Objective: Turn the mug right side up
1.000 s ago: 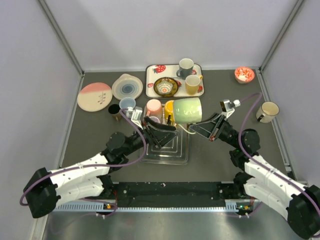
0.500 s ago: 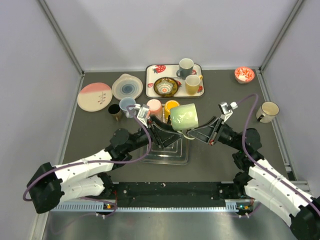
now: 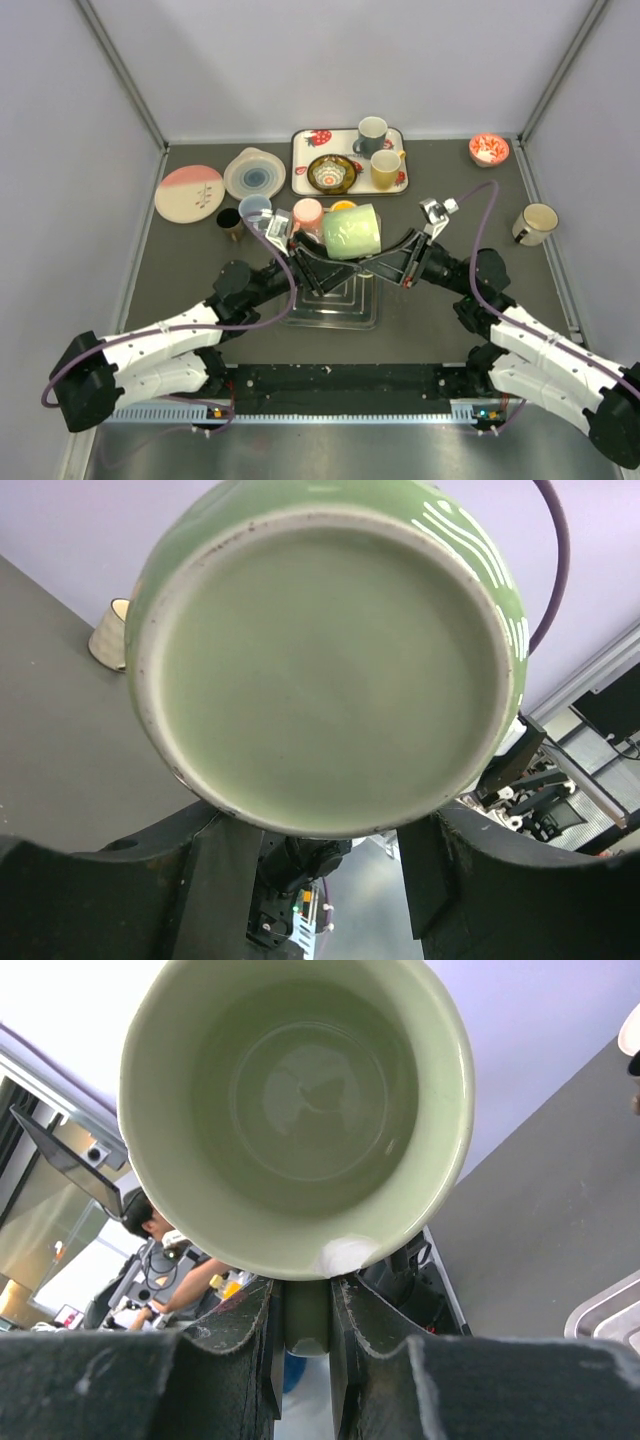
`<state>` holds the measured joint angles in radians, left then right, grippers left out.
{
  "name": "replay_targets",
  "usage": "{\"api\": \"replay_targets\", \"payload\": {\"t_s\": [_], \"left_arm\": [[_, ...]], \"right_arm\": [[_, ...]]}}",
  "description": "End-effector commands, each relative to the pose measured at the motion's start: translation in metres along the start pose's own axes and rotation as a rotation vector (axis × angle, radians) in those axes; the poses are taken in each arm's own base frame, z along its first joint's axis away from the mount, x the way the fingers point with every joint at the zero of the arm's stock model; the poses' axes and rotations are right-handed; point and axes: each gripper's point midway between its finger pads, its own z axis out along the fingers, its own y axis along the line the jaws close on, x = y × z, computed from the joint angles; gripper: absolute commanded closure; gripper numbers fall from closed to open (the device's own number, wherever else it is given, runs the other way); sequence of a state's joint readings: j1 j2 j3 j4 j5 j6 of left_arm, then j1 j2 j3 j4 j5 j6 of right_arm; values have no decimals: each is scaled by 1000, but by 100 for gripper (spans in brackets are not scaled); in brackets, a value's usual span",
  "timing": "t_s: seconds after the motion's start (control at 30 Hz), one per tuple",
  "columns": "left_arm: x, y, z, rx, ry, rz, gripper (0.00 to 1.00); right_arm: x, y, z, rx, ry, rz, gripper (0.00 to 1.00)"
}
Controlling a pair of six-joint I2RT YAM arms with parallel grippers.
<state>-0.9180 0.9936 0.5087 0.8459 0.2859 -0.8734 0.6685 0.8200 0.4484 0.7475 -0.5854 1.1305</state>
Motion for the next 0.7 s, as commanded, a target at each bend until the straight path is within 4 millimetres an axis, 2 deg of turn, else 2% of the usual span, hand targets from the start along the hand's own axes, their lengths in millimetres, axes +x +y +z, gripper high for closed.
{"api": "replay_targets", "payload": {"t_s": [0.0, 0.23, 0.4, 0.53, 0.67], "left_arm": [[-40, -35, -8, 95, -163, 43, 43], [-48, -30, -14, 76, -203, 27, 43], [-49, -32, -11, 91, -197, 21, 47], [-52, -37, -6, 109, -199, 12, 51], [-50, -39, 1, 125, -178, 0, 50]], "right_arm": [[-12, 33, 6, -110, -34, -98, 100], [-9, 33, 0, -100, -39, -104, 100], [-5, 29, -3, -74, -23, -113, 100], [2, 18, -6, -31, 2, -132, 100], [10, 8, -7, 6, 30, -138, 100]]}}
